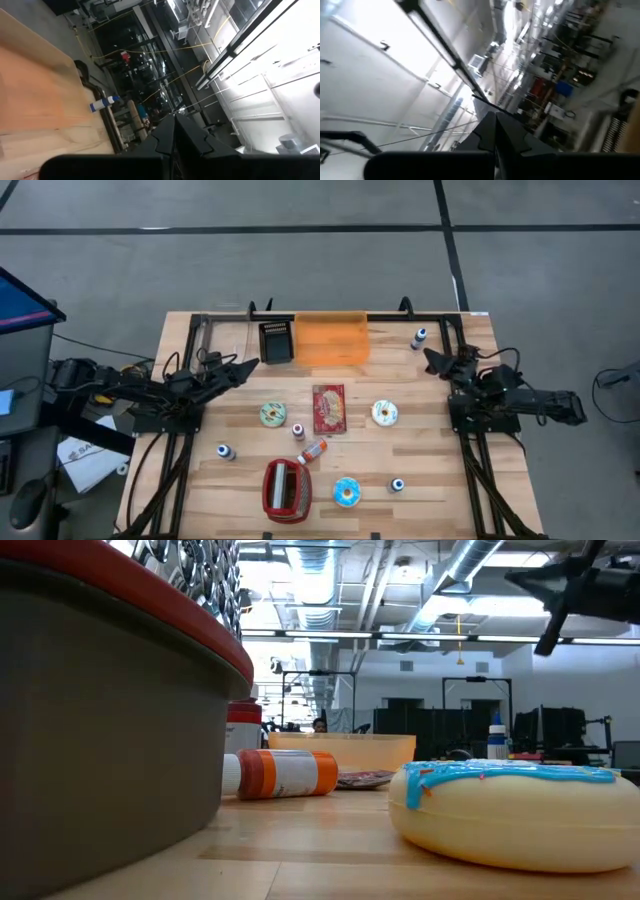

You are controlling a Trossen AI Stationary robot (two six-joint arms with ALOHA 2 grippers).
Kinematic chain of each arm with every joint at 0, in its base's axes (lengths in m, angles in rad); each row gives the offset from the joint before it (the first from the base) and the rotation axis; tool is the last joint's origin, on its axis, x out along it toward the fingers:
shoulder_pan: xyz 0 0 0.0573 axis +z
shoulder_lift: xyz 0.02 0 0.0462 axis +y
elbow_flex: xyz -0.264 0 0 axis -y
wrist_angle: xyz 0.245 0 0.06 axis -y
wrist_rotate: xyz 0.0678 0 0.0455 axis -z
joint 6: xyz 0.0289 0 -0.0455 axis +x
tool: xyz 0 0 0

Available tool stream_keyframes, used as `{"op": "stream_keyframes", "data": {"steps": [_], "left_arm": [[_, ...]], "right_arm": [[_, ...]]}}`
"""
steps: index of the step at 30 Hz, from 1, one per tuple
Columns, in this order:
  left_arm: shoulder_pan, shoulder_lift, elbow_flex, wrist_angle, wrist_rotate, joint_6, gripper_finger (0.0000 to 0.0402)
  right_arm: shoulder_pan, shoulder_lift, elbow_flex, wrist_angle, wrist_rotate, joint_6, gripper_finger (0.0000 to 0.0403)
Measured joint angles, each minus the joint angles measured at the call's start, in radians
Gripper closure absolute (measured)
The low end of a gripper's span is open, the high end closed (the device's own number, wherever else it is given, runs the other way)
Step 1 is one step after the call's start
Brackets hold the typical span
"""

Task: Pick & Place Food Item
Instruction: Put the bottom left blue food coloring bottle into the transparent bin

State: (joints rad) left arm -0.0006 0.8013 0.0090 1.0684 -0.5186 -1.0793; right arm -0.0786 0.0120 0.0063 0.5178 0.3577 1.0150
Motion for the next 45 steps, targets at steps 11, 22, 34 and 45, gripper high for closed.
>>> {"op": "stream_keyframes", "data": {"steps": [11, 22, 34, 45], "left_arm": [[0.000, 0.000, 0.002, 0.130, 0.021, -0.021, 0.0394], [0.000, -0.004, 0.308, -0.084, 0.226, 0.438, 0.0394], [0.008, 0.097, 1.017, -1.841, 0.090, 0.701, 0.0394], [-0.121, 0.093, 1.041, -2.370, 0.625, 0.570, 0.0393]], "right_arm": [[0.062, 0.000, 0.033, 0.164, -0.147, -0.133, 0.0403], [0.115, 0.061, 0.173, 0.061, -0.151, -0.172, 0.0403], [0.116, 0.369, 0.753, -0.587, -0.147, -0.311, 0.0403], [0.110, 0.590, 1.073, -0.724, -0.148, -0.290, 0.0403]]}}
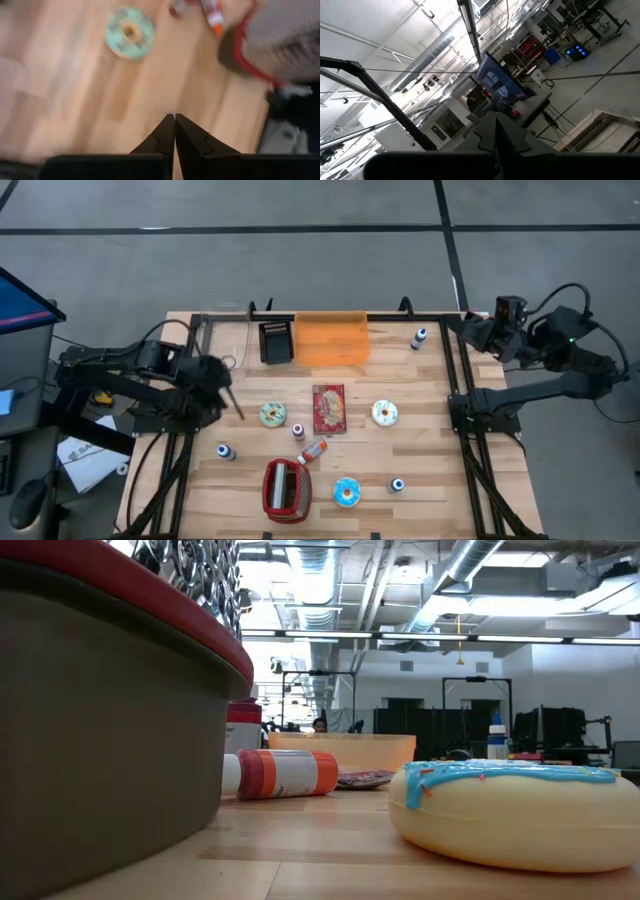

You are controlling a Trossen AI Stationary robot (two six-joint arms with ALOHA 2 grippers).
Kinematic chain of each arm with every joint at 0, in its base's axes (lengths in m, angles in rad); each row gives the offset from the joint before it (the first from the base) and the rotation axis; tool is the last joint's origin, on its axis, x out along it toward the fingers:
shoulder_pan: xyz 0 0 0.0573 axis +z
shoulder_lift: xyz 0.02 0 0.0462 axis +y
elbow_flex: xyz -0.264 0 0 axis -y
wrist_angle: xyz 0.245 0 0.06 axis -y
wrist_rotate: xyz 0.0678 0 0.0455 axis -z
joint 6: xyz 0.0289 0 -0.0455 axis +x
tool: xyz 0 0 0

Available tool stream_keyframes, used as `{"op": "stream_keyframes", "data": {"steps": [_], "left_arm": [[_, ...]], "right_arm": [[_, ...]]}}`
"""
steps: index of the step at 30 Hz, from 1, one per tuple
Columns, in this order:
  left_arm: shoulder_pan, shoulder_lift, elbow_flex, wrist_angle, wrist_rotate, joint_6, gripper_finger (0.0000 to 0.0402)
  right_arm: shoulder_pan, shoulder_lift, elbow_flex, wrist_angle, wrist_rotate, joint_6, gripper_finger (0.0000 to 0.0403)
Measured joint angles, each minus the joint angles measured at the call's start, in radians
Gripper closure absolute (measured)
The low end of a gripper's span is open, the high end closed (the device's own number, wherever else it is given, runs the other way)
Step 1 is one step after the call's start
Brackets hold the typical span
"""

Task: Pick & Place Food Item
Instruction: Put the bottom left blue food coloring bottle into the transparent bin

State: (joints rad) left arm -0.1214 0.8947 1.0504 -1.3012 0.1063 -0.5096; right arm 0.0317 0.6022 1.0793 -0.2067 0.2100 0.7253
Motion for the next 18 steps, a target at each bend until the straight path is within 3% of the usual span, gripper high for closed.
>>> {"op": "stream_keyframes", "data": {"steps": [8, 15, 18], "left_arm": [[-0.363, -0.025, 0.000, -0.006, 0.019, -0.368, 0.0375], [-0.776, 0.065, 0.000, 0.108, -0.232, -0.740, 0.0379], [-0.887, 0.167, 0.000, 0.110, -0.258, -0.807, 0.0391]], "right_arm": [[0.040, 0.113, 0.085, 0.036, -0.002, -0.049, 0.0403], [0.133, 0.144, 0.134, 0.092, 0.011, -0.161, 0.0403], [0.162, 0.137, 0.152, 0.093, 0.034, -0.197, 0.0403]]}}
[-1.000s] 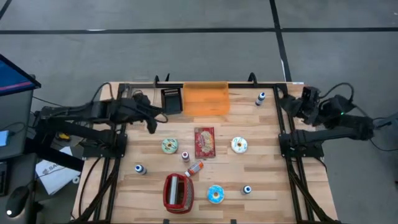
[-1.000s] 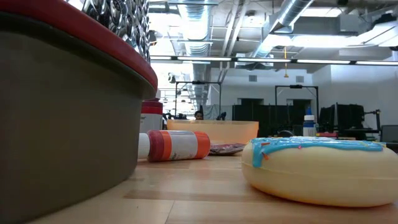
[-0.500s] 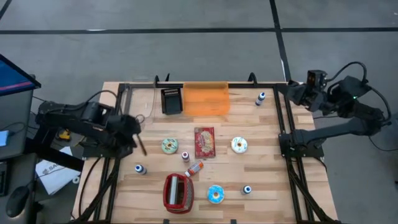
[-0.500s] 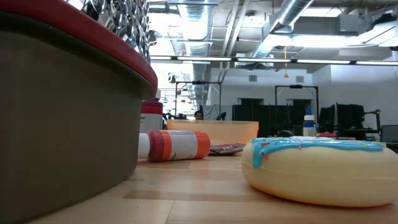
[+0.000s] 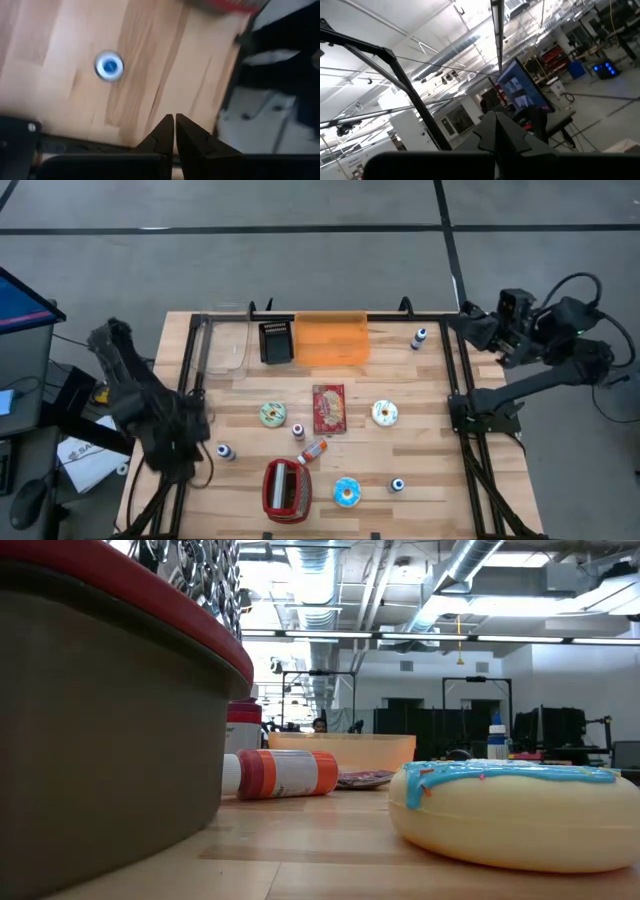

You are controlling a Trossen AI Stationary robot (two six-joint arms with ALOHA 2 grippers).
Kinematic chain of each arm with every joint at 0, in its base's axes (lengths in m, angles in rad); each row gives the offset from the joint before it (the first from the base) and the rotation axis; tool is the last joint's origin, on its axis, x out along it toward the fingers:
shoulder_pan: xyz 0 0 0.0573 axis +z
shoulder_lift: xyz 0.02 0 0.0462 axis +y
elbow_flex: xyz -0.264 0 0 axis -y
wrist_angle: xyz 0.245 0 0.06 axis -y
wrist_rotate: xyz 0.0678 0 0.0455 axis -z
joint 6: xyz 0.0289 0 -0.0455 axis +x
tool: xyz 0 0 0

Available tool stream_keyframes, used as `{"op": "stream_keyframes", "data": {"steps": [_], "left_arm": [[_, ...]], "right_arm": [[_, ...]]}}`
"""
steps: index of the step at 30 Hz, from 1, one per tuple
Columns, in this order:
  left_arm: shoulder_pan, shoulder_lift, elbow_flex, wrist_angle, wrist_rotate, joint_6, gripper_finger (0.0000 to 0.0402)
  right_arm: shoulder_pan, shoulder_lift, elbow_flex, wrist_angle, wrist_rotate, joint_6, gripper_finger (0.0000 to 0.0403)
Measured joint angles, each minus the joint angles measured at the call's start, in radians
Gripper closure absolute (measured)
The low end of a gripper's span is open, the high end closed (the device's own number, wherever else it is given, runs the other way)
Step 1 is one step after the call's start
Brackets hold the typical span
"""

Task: Pick & Place Food Item
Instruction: Put the bottom left blue food coloring bottle into the transparent bin

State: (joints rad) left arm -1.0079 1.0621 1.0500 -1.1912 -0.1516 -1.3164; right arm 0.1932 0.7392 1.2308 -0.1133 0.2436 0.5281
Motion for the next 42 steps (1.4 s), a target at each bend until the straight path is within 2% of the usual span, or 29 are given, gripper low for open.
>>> {"op": "stream_keyframes", "data": {"steps": [3, 7, 11, 16, 19, 22, 28, 31, 35, 42], "left_arm": [[-0.059, 0.108, 0.000, 0.009, 0.008, 0.027, 0.0398], [-0.048, 0.197, -0.001, -0.010, -0.007, 0.052, 0.0397], [0.002, 0.194, -0.001, -0.005, -0.046, 0.053, 0.0394], [0.033, 0.104, -0.001, 0.001, -0.087, 0.099, 0.0387], [0.055, 0.042, 0.000, 0.001, -0.088, 0.147, 0.0358], [0.080, 0.009, 0.000, 0.001, -0.088, 0.217, 0.0311], [0.155, 0.047, 0.000, 0.010, -0.039, 0.443, 0.0201], [0.185, 0.069, 0.000, 0.017, -0.032, 0.511, 0.0158], [0.207, 0.098, 0.000, -0.001, -0.046, 0.531, 0.0137], [0.210, 0.110, -0.057, 0.039, -0.033, 0.502, 0.0148]], "right_arm": [[0.014, -0.011, 0.015, -0.003, 0.017, -0.030, 0.0403], [0.013, -0.029, 0.021, -0.012, 0.023, -0.039, 0.0403], [0.013, -0.044, 0.021, -0.010, 0.030, -0.034, 0.0403], [0.013, -0.050, 0.022, -0.010, 0.029, -0.034, 0.0403], [0.015, -0.054, 0.022, -0.012, 0.023, -0.038, 0.0403], [0.017, -0.054, 0.022, -0.013, 0.019, -0.052, 0.0403], [0.017, -0.054, 0.022, -0.013, -0.010, -0.057, 0.0403], [0.017, -0.053, 0.022, -0.013, -0.011, -0.054, 0.0403], [0.017, -0.054, 0.022, -0.012, -0.030, -0.050, 0.0403], [0.017, -0.053, 0.022, -0.011, -0.034, -0.035, 0.0403]]}}
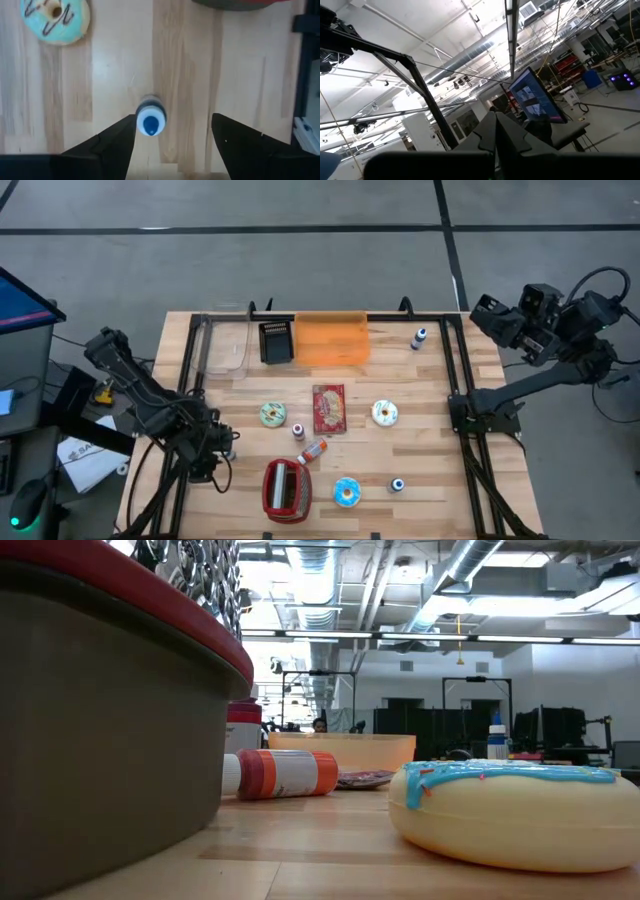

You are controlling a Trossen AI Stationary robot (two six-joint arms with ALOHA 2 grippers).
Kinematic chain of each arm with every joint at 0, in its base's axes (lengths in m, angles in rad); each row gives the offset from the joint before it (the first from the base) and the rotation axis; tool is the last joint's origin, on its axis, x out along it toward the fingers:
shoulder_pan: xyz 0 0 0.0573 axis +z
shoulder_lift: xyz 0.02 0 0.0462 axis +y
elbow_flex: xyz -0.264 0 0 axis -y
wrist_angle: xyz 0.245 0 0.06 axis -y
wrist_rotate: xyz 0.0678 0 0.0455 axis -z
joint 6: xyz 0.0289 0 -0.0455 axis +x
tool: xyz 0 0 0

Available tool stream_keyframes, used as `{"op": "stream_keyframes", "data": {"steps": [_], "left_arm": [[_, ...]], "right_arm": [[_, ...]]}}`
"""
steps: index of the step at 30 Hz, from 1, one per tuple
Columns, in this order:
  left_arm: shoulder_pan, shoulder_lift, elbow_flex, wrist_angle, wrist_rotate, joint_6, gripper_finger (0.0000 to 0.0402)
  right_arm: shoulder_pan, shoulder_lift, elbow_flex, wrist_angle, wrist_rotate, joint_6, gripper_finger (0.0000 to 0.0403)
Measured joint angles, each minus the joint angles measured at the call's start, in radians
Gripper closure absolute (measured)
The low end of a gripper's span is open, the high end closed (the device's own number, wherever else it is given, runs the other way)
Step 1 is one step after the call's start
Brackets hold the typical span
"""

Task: Pick & Place Food Item
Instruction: Put the bottom left blue food coloring bottle into the transparent bin

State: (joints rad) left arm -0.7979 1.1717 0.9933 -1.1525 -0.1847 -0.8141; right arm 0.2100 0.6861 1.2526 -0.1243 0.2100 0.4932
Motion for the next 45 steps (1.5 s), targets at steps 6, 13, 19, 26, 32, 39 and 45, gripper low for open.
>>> {"op": "stream_keyframes", "data": {"steps": [6, 13, 19, 26, 32, 39, 45], "left_arm": [[0.000, 0.000, -0.062, 0.010, 0.000, -0.036, 0.0141], [0.000, 0.000, -0.099, 0.021, -0.001, -0.039, 0.0135], [0.000, 0.000, -0.140, 0.104, -0.001, -0.039, 0.0135], [0.000, 0.000, -0.162, 0.123, -0.003, -0.058, 0.0138], [0.000, 0.000, -0.162, 0.122, -0.004, -0.059, 0.0158], [0.000, 0.000, -0.163, 0.123, -0.007, -0.066, 0.0175], [0.000, 0.000, -0.191, 0.132, -0.006, -0.093, 0.0173]], "right_arm": [[0.000, 0.000, 0.000, 0.002, 0.000, 0.001, 0.0403], [0.000, 0.000, 0.000, 0.001, 0.000, -0.002, 0.0403], [0.000, 0.000, 0.000, 0.001, 0.000, -0.003, 0.0403], [0.000, 0.000, 0.000, -0.002, 0.000, 0.002, 0.0403], [0.000, 0.000, 0.000, -0.003, 0.000, 0.001, 0.0403], [0.000, 0.000, 0.000, -0.003, -0.005, -0.001, 0.0403], [0.000, 0.000, 0.000, -0.003, -0.026, -0.004, 0.0403]]}}
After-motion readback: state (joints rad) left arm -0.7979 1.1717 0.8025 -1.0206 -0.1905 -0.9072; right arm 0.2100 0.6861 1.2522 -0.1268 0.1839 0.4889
